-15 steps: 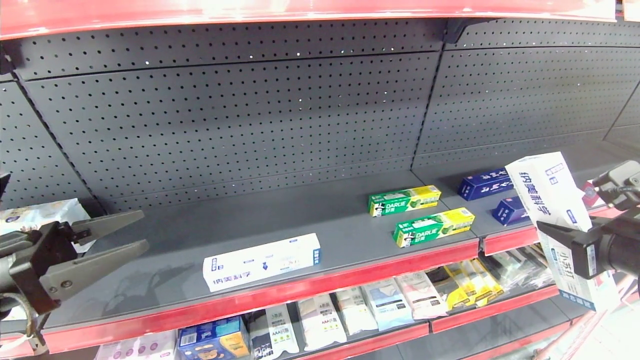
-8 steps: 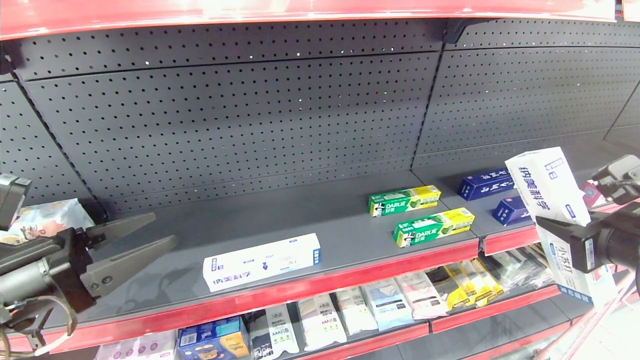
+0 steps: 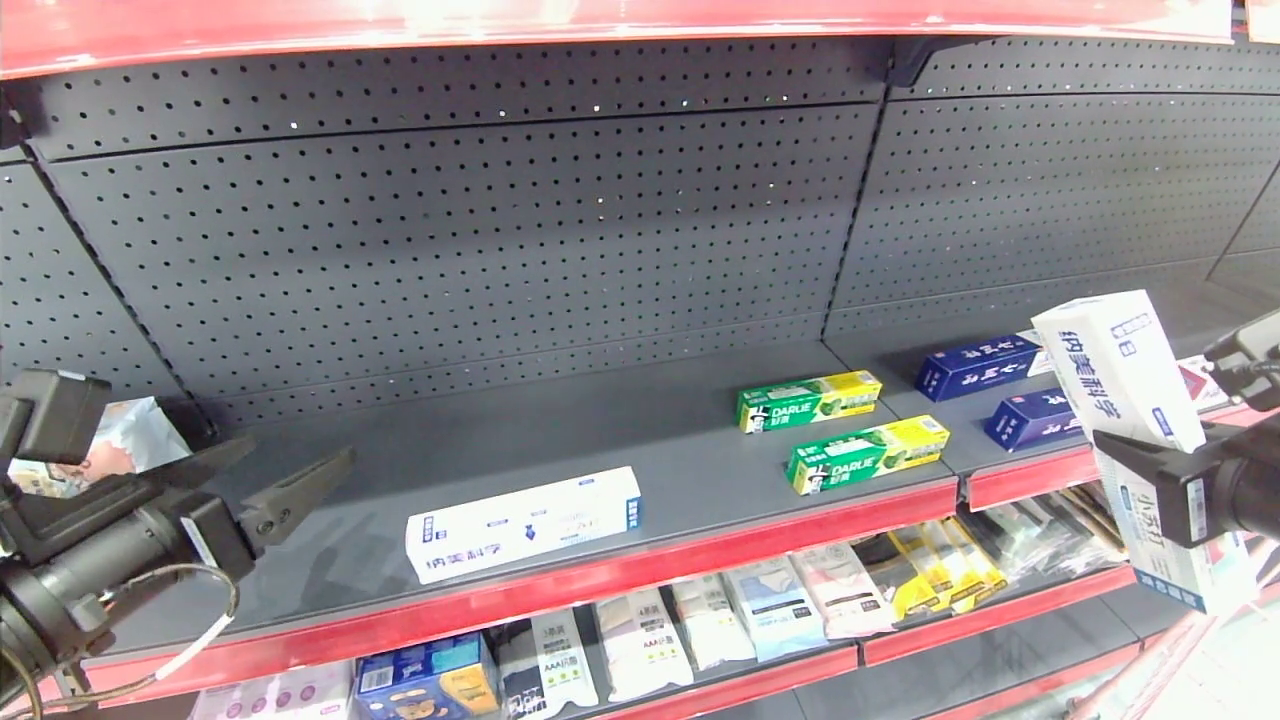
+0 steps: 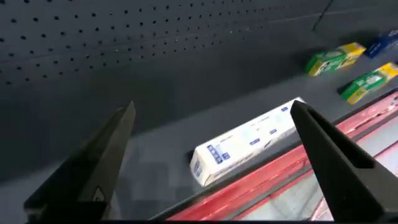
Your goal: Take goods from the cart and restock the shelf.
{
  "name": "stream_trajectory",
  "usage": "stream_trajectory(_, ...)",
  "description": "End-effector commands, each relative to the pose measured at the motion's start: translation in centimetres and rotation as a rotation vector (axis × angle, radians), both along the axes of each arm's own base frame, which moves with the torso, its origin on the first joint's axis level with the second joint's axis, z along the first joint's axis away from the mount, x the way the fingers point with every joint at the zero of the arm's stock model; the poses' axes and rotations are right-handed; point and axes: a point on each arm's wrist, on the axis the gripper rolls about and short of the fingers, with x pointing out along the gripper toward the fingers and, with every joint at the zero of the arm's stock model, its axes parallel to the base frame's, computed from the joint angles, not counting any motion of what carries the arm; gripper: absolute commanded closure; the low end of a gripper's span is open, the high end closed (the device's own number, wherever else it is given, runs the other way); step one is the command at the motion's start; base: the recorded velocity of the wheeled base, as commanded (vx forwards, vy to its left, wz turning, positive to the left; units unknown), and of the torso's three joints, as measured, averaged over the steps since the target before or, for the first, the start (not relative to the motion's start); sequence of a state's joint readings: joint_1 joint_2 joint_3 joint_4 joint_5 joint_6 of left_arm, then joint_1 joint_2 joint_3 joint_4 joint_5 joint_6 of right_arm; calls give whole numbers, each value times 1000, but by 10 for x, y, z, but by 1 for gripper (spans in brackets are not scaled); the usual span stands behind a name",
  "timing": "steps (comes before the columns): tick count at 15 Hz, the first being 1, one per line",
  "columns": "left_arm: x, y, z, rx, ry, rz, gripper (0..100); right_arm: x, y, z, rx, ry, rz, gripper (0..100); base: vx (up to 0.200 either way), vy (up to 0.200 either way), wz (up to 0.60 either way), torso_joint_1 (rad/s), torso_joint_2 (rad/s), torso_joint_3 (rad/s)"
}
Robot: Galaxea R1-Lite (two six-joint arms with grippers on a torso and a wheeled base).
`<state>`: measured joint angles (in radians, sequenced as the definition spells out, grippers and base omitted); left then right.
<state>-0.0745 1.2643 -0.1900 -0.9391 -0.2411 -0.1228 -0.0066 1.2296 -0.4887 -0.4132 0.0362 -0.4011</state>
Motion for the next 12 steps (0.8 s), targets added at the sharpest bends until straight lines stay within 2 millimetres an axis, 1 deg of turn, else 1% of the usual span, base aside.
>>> stream_trajectory(1, -19, -1, 2, 32, -47, -20, 0, -9, 1, 10, -19, -53, -22, 100, 0, 0, 0, 0, 0, 0)
stream_trajectory(3, -47, -9, 5, 63, -83, -145, 0, -17, 5, 16, -23, -84, 0, 100, 0, 0, 0, 0, 0, 0)
stream_trajectory(5, -70, -11, 10, 76, -89, -234, 0, -17, 5, 11, -22, -66, 13, 100, 0, 0, 0, 0, 0, 0)
stream_trajectory(6, -90, -10, 12, 101, -76, -291, 0, -16, 6, 11, -12, -63, 44, 100, 0, 0, 0, 0, 0, 0)
stream_trajectory(7, -106, -6, 16, 125, -65, -323, 0, -15, 6, 15, -4, -81, 65, 100, 0, 0, 0, 0, 0, 0)
stream_trajectory(8, -117, -3, 20, 145, -62, -323, 0, -14, 7, 21, -3, -100, 76, 100, 0, 0, 0, 0, 0, 0)
stream_trajectory(10, -132, 3, 25, 163, -69, -267, 0, -8, 7, 26, -4, -109, 78, 100, 0, 0, 0, 0, 0, 0)
stream_trajectory(12, -140, 6, 26, 167, -111, -232, 0, 0, 7, 30, -2, -115, 77, 100, 0, 0, 0, 0, 0, 0)
